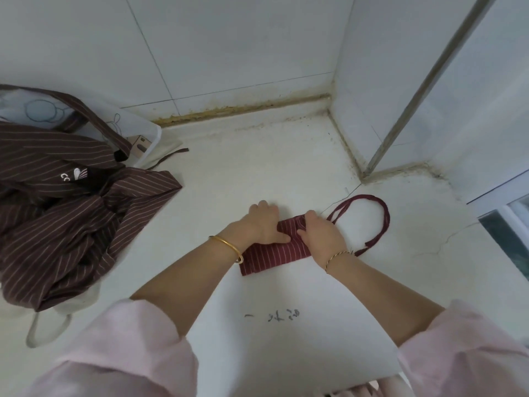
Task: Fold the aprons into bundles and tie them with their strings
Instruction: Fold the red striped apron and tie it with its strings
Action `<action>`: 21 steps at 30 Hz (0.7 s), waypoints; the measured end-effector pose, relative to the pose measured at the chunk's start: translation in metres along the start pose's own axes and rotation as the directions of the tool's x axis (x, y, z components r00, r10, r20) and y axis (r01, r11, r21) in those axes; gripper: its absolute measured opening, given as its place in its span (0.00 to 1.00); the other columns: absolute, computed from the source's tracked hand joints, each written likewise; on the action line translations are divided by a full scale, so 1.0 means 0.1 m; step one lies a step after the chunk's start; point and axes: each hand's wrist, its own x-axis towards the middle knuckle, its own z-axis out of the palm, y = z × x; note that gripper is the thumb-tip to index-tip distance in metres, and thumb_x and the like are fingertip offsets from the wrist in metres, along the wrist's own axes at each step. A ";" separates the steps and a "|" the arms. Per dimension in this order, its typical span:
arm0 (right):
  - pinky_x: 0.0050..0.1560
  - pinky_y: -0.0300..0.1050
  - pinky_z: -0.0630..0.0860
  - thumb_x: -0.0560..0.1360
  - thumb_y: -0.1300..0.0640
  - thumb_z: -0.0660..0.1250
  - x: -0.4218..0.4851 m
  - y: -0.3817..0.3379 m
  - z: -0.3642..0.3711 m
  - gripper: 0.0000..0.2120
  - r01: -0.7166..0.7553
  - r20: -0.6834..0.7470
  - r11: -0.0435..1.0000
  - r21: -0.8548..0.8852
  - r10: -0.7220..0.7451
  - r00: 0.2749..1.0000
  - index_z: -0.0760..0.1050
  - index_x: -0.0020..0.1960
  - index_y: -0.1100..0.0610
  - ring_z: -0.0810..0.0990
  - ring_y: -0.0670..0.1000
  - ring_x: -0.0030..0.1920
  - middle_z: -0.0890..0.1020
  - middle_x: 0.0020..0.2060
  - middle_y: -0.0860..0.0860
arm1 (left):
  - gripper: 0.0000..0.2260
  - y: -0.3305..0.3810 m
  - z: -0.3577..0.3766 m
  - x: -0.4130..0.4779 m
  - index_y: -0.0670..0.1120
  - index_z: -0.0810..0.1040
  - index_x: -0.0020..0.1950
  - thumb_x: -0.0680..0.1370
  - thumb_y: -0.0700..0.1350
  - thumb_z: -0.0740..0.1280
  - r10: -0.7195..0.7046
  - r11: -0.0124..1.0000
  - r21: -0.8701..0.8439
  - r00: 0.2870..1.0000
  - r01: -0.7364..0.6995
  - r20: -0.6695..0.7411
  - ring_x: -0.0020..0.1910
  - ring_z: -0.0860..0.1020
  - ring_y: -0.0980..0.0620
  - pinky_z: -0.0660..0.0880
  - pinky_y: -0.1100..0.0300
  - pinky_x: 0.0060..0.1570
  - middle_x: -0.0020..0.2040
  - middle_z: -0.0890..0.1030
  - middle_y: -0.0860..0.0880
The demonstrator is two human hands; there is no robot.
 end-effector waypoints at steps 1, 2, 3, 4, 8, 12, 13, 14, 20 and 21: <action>0.37 0.45 0.65 0.80 0.54 0.59 -0.04 0.01 0.01 0.10 0.004 0.009 1.000 -0.002 -0.004 1.000 0.67 0.53 0.62 0.73 0.54 0.40 0.78 0.43 0.57 | 0.32 0.05 0.05 0.02 0.41 0.63 0.68 0.73 0.57 0.70 -0.003 1.000 0.021 0.999 0.002 0.034 0.61 0.69 0.42 0.70 0.53 0.56 0.63 0.68 0.41; 0.37 0.45 0.65 0.79 0.54 0.60 -0.09 0.05 0.02 0.10 0.000 0.003 1.000 0.004 0.000 1.000 0.67 0.54 0.62 0.73 0.54 0.40 0.77 0.42 0.56 | 0.33 0.09 0.08 0.03 0.40 0.63 0.67 0.72 0.56 0.71 -0.006 1.000 0.010 0.998 0.006 0.056 0.60 0.71 0.43 0.70 0.55 0.52 0.62 0.70 0.41; 0.38 0.45 0.67 0.79 0.54 0.60 -0.12 0.07 0.03 0.11 -0.009 -0.010 1.000 0.021 0.009 1.000 0.67 0.54 0.61 0.74 0.53 0.40 0.75 0.41 0.55 | 0.33 0.10 0.10 0.03 0.40 0.62 0.67 0.71 0.55 0.73 -0.010 1.000 -0.021 0.998 0.012 0.062 0.58 0.73 0.44 0.70 0.56 0.49 0.61 0.71 0.42; 0.39 0.45 0.68 0.78 0.53 0.62 -0.16 0.09 0.03 0.12 -0.024 -0.040 0.999 0.046 0.026 0.999 0.67 0.55 0.62 0.74 0.54 0.42 0.74 0.43 0.55 | 0.33 0.13 0.12 0.02 0.39 0.62 0.67 0.71 0.54 0.73 -0.008 0.999 -0.041 0.998 0.011 0.068 0.57 0.74 0.44 0.70 0.57 0.48 0.60 0.73 0.42; 0.35 0.46 0.70 0.71 0.51 0.72 -0.34 0.10 0.10 0.18 -0.062 -0.229 0.998 -0.012 0.058 0.972 0.72 0.51 0.62 0.76 0.57 0.44 0.74 0.46 0.57 | 0.29 0.23 0.26 -0.09 0.37 0.66 0.64 0.72 0.50 0.73 0.002 0.998 -0.067 0.999 0.001 0.035 0.55 0.76 0.44 0.72 0.57 0.48 0.57 0.75 0.42; 0.36 0.47 0.71 0.72 0.46 0.69 -0.43 0.09 0.06 0.22 -0.178 -0.258 0.984 0.014 0.175 0.950 0.69 0.56 0.61 0.74 0.56 0.48 0.72 0.52 0.56 | 0.22 0.29 0.36 -0.16 0.37 0.70 0.59 0.72 0.47 0.72 0.002 0.992 -0.129 1.000 0.000 0.016 0.52 0.78 0.44 0.73 0.56 0.46 0.50 0.76 0.43; 0.36 0.47 0.70 0.73 0.46 0.69 -0.44 0.11 0.06 0.23 -0.202 -0.259 0.978 0.055 0.209 0.943 0.68 0.58 0.61 0.74 0.56 0.49 0.72 0.53 0.57 | 0.19 0.31 0.37 -0.16 0.37 0.72 0.57 0.73 0.46 0.72 0.005 0.988 -0.156 1.000 -0.001 0.024 0.51 0.78 0.44 0.73 0.56 0.45 0.47 0.75 0.44; 0.37 0.47 0.71 0.73 0.47 0.69 -0.48 0.14 0.06 0.23 -0.214 -0.269 0.972 0.096 0.232 0.935 0.68 0.59 0.62 0.74 0.57 0.49 0.71 0.54 0.57 | 0.17 0.35 0.38 -0.17 0.36 0.74 0.54 0.73 0.46 0.71 0.011 0.983 -0.182 0.999 -0.003 0.041 0.49 0.79 0.44 0.73 0.57 0.42 0.45 0.75 0.44; 0.50 0.48 0.72 0.73 0.50 0.70 -0.63 0.42 -0.03 0.24 -0.212 -0.260 0.837 0.505 0.382 0.887 0.66 0.60 0.65 0.73 0.56 0.51 0.71 0.55 0.59 | 0.16 0.55 0.39 -0.20 0.39 0.70 0.62 0.78 0.46 0.66 0.027 0.858 -0.512 0.991 0.045 0.132 0.53 0.76 0.46 0.74 0.59 0.48 0.56 0.77 0.43; 0.53 0.47 0.73 0.73 0.50 0.69 -0.63 0.49 -0.08 0.25 -0.223 -0.194 0.773 0.594 0.407 0.893 0.65 0.61 0.63 0.74 0.55 0.52 0.71 0.56 0.58 | 0.17 0.58 0.39 -0.21 0.40 0.68 0.63 0.78 0.46 0.66 0.026 0.808 -0.586 0.990 0.062 0.141 0.55 0.76 0.46 0.74 0.57 0.53 0.58 0.76 0.44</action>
